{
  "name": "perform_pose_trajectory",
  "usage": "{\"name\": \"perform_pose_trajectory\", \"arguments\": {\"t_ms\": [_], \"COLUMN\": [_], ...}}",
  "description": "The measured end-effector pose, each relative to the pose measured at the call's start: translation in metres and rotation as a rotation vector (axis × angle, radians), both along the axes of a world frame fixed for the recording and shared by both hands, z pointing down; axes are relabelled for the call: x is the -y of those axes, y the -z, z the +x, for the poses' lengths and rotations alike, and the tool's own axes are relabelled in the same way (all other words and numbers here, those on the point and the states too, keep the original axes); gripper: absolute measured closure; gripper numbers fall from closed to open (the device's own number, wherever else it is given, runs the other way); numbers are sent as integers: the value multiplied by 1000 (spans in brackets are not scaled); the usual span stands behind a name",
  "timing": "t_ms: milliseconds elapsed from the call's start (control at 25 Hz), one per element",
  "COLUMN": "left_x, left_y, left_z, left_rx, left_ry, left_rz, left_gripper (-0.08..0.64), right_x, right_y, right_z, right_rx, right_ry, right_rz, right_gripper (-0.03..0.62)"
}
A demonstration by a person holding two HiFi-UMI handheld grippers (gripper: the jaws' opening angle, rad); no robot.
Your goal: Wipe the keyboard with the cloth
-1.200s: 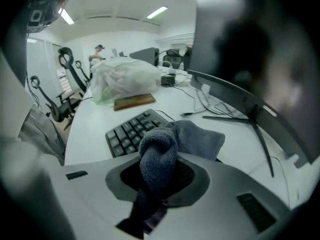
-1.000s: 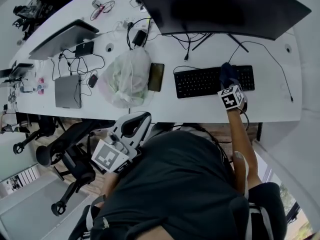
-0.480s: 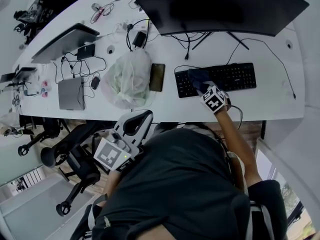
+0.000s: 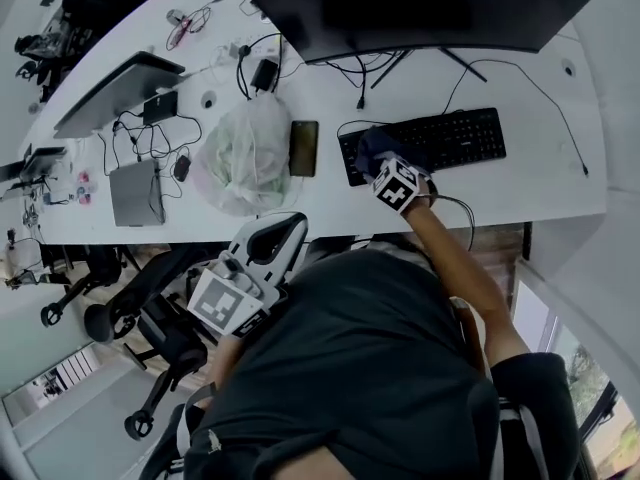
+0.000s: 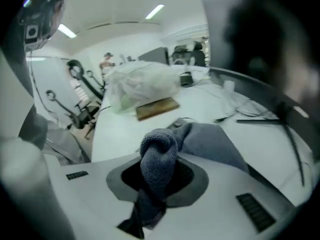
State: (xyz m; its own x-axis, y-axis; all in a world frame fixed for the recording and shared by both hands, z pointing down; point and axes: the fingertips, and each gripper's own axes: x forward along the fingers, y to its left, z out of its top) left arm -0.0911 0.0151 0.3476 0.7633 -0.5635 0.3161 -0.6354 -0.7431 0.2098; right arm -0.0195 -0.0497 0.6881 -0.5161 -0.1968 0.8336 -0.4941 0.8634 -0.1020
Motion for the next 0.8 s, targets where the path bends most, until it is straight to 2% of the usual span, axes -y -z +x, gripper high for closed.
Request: {"name": "perform_pose_trajectory", "arguments": {"t_ms": [40,80,160,240,320,400,480,560,680,760,800], "left_x": [0,-1,-4,-3,-4,-5,-6,-5,-5,-6,-7], "left_y": [0,0,-1,-1,-1,0,-1,-4,-6,-6,-5], "left_z": [4,6,7,2,-4,-10,-17,-17,-6,0,3], "left_rx": [4,7,12,5,-4,-7,-17,-25,-20,-13,-11], "left_ry": [-11,-19,-18,2,22,39,61,66,35,13,6], "left_rz": [1,-2,-10,-24,-32,-27,-28,-32,-31,-31,-29], "left_gripper": [555,555,555,555,555,555,555,555,555,555,555], "right_x": [-11,-17,-16,-4,11,25,42,62,65,53,48], "right_y": [-4,-7,-10,-9,-6,0,13,30,23,8,1], "right_z": [-23,-32,-14,39,107,176,208,178,68,10,-1], "right_rx": [14,22,30,3,-48,-159,-243,-184,-47,-44,-51], "right_ry": [66,90,36,-86,-235,-394,-484,-454,-231,-76,-40], "right_rz": [-28,-43,-53,-43,-17,18,75,122,98,76,64], "right_gripper": [523,523,523,523,525,525,525,524,525,524,525]}}
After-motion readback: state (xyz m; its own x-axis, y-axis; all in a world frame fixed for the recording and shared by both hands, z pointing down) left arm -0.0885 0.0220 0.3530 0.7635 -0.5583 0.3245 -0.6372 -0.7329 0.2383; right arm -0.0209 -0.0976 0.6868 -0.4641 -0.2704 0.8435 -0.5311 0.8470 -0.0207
